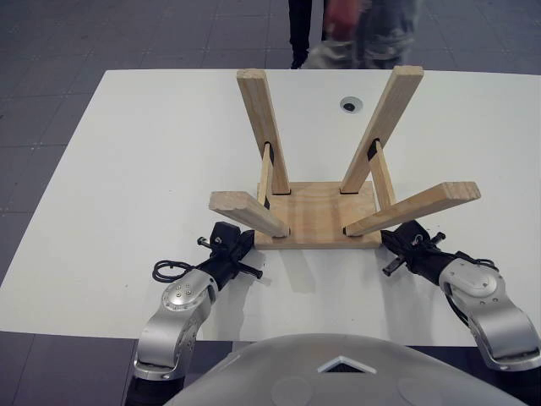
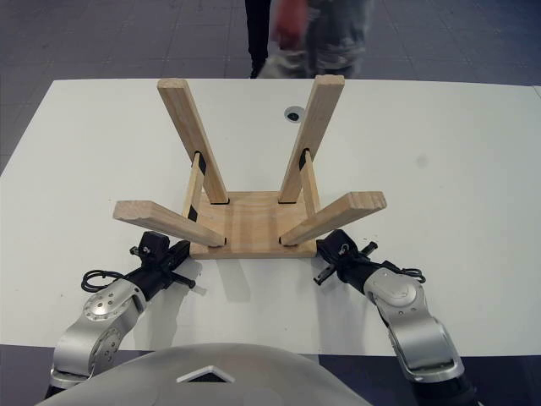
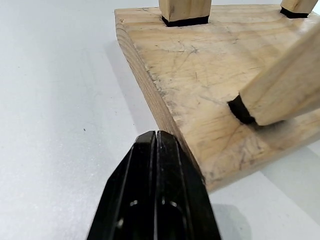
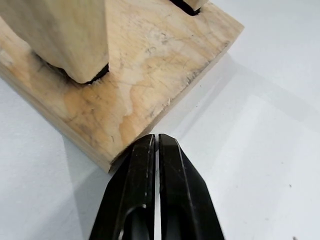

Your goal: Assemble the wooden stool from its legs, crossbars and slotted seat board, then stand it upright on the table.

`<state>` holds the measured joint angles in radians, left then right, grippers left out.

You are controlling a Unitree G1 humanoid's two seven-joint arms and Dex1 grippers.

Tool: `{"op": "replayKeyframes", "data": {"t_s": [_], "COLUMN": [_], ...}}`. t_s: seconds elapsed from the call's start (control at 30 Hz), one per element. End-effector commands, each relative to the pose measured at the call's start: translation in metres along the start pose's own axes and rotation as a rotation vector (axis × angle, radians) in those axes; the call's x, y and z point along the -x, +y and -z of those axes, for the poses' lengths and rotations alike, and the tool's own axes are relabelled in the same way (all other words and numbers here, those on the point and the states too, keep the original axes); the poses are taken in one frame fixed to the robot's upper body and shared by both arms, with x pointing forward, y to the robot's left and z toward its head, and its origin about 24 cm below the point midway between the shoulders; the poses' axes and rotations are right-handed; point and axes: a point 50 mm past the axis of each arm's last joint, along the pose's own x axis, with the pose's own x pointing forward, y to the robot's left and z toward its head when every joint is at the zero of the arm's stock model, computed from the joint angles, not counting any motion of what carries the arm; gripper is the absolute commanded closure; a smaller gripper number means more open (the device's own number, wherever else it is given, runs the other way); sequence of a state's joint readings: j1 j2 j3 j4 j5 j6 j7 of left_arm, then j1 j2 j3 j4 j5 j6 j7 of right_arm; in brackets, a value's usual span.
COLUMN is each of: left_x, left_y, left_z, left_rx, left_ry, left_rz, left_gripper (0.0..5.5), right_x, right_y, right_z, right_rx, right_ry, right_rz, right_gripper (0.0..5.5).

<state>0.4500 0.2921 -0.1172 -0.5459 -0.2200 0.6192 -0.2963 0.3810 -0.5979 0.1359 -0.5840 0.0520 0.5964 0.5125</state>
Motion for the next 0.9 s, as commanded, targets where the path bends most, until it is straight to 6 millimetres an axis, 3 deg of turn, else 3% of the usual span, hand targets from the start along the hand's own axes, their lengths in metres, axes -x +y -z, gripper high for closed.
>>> {"op": "replayKeyframes", "data": {"t_s": [0.03, 0.37, 0.53, 0.9], "left_x": [0.006, 0.038, 0.046, 0.059], "left_y": [-0.013, -0.016, -0.01, -0.016], "left_z": [0.006, -0.013, -0.024, -0.022], "left_rx": [0.019, -0.063, -0.086, -0.19], "left_ry": [0.036, -0.028, -0.064, -0.02], "left_rz": [0.125, 0.269, 0.26, 0.39], "left_gripper": [5.4, 5.4, 5.4, 5.4], "right_x": [0.011, 0.025, 0.04, 0.058], "right_y": [0.021, 0.013, 0.017, 0.01], "right_z": [-0.011, -0.009, -0.016, -0.029], "right_rx": [-0.036, -0.029, -0.034, 0.024], "right_ry": [-0.058, -0.048, -0.084, -0.11], "right_rz": [-0.155, -0.152, -0.217, -0.224], "right_gripper": [5.37, 5.37, 5.37, 5.37]}}
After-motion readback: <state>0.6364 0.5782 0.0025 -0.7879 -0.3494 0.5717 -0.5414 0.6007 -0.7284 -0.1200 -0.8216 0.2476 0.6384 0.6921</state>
